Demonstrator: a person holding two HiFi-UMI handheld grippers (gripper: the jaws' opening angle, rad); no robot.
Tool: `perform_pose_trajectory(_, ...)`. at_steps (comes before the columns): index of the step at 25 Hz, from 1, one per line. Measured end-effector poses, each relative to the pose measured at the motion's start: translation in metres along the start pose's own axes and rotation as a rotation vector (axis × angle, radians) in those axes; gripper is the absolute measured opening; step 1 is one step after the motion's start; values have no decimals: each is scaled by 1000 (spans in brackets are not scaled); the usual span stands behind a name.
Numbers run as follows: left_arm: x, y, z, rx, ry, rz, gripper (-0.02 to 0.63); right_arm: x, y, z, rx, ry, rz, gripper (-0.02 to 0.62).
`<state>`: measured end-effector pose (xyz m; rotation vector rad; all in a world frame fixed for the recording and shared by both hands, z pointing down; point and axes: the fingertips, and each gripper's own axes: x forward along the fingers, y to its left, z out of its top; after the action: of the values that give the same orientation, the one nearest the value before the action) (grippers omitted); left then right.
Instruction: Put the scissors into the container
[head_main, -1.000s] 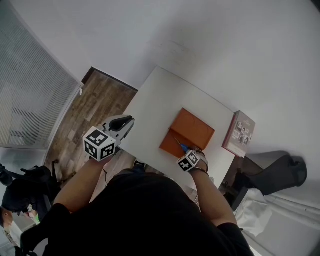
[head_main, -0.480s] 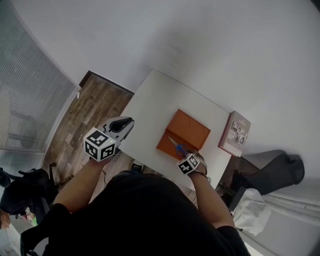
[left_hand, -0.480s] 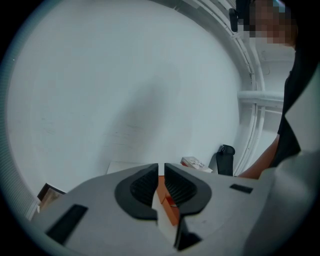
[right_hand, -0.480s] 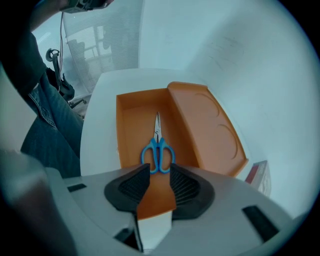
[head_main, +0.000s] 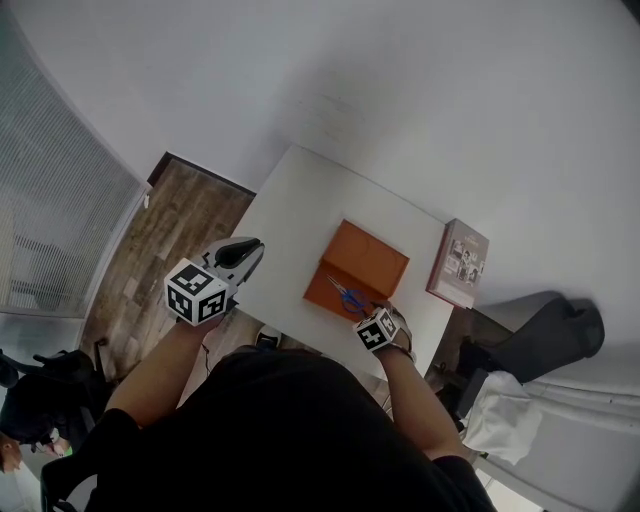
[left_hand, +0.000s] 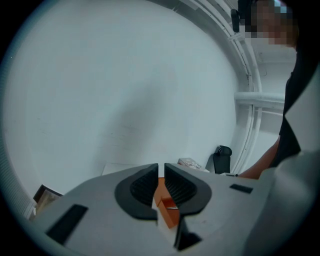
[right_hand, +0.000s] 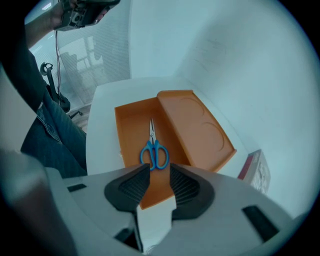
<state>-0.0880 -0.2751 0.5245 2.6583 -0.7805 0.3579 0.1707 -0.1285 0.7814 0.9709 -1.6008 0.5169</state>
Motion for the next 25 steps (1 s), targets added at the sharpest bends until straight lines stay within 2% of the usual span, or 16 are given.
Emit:
perform_pose_trajectory(17, 22, -24, 10, 28, 2, -85, 44, -75, -37, 23, 197, -178, -69, 129)
perform_pose_trajectory(25, 40, -36, 22, 54, -1, -133, 44, -119, -56, 35, 250, -270, -126, 127)
